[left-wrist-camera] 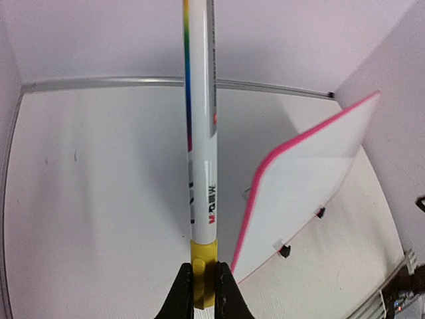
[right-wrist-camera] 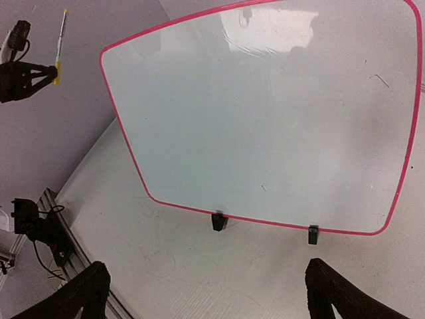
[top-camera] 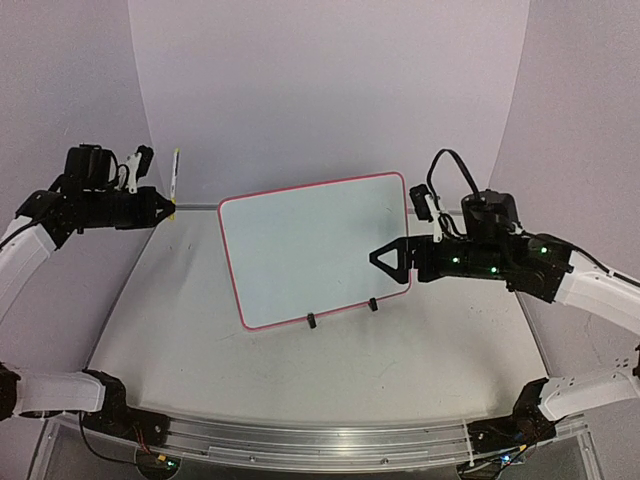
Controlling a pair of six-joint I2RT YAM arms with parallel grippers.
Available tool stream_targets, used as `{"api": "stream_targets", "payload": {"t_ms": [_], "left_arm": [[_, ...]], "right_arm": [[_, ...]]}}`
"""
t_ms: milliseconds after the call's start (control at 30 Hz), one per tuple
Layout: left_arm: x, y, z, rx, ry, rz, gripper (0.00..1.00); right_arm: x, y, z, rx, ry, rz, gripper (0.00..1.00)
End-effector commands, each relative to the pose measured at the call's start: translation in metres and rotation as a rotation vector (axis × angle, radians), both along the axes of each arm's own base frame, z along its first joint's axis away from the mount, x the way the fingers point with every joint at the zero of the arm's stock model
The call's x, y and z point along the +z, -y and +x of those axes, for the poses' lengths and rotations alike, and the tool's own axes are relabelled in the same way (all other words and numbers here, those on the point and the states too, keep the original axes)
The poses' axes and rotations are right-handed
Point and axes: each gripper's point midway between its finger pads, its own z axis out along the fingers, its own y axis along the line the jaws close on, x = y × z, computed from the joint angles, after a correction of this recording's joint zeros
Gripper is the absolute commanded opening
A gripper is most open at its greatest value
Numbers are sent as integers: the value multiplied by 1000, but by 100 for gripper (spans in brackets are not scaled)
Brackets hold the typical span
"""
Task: Write a sentence on the whiteboard
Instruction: Pass from the left arm to the right
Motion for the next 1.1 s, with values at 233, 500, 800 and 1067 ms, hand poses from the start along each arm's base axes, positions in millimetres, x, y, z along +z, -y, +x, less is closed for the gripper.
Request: {"api": "stream_targets", "payload": {"t_ms": [233,500,800,1067], "left_arm": [[18,87,-96,-588,-63,15,0],[-26,159,-149,-865,-155,163,0],[-37,218,-179,-1101,-145,168,0],[-39,234,-184,-1170,-164,142,0]], "right_arm": [[30,-46,-38,446,-198,89,97],[16,-76,-60,645,-410,148,93],[6,-90,-72,709,-468,158,90],[-6,-110,-83,772,-485,165,81]]}}
